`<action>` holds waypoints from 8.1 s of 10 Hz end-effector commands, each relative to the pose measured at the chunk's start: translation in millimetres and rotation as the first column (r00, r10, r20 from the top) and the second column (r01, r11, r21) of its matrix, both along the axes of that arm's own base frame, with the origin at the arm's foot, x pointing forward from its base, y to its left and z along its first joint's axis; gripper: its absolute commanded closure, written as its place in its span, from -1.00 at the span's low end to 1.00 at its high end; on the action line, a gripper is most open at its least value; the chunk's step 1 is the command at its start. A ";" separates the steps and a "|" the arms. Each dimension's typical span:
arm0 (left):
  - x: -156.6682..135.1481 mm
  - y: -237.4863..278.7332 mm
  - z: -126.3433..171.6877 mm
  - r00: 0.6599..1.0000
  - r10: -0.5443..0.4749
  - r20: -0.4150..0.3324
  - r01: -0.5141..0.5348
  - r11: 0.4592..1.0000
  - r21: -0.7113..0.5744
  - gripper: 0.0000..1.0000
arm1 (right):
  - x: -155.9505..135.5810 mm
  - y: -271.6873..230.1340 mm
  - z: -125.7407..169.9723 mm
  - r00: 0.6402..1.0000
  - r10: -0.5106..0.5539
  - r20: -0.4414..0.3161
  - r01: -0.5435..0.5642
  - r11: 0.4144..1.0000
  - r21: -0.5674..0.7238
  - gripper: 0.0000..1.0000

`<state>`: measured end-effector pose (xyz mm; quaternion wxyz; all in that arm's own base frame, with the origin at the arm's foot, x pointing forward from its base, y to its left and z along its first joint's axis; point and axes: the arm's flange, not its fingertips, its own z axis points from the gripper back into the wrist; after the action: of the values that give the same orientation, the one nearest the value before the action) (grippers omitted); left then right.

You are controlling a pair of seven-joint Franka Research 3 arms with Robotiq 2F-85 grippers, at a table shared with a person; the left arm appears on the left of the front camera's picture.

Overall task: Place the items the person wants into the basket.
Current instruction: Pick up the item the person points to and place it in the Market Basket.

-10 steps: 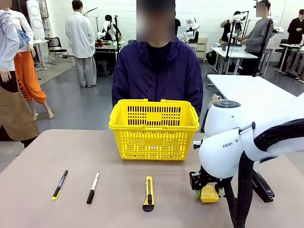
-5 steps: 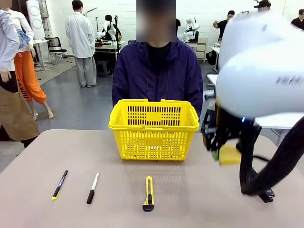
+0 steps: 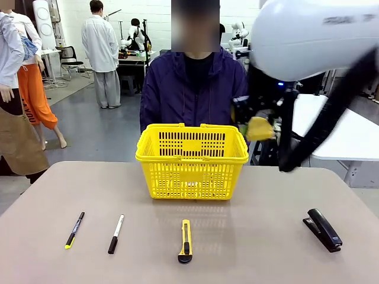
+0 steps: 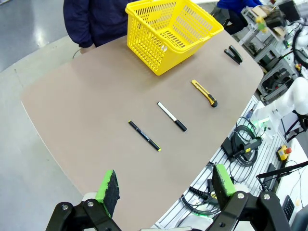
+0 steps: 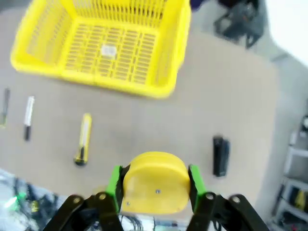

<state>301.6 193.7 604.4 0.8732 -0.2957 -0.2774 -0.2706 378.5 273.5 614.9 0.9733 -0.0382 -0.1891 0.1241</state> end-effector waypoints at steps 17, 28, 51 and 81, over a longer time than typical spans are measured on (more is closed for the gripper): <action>-0.8 0.6 0.0 1.000 -0.009 0.008 0.009 1.000 -0.008 -1.00 | 183.8 57.8 -84.8 0.980 0.168 -0.104 -0.152 0.978 0.144 -0.30; -0.8 0.6 0.0 1.000 -0.009 0.008 0.009 1.000 -0.008 -1.00 | 249.4 121.3 -160.8 0.932 0.264 -0.249 -0.237 0.962 0.134 -0.30; -0.8 0.6 0.0 1.000 -0.009 0.008 0.009 1.000 -0.008 -1.00 | 42.3 -62.5 -57.9 0.999 0.016 -0.043 -0.012 0.994 0.106 -1.00; -0.8 0.6 0.0 1.000 -0.009 0.008 0.009 1.000 -0.008 -1.00 | -116.2 -426.7 -28.5 0.771 0.418 0.480 -0.622 0.654 0.430 -1.00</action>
<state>302.1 194.2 604.6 0.8736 -0.2957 -0.2771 -0.2696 257.9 -168.7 592.2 0.8043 0.3154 -0.3722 0.3391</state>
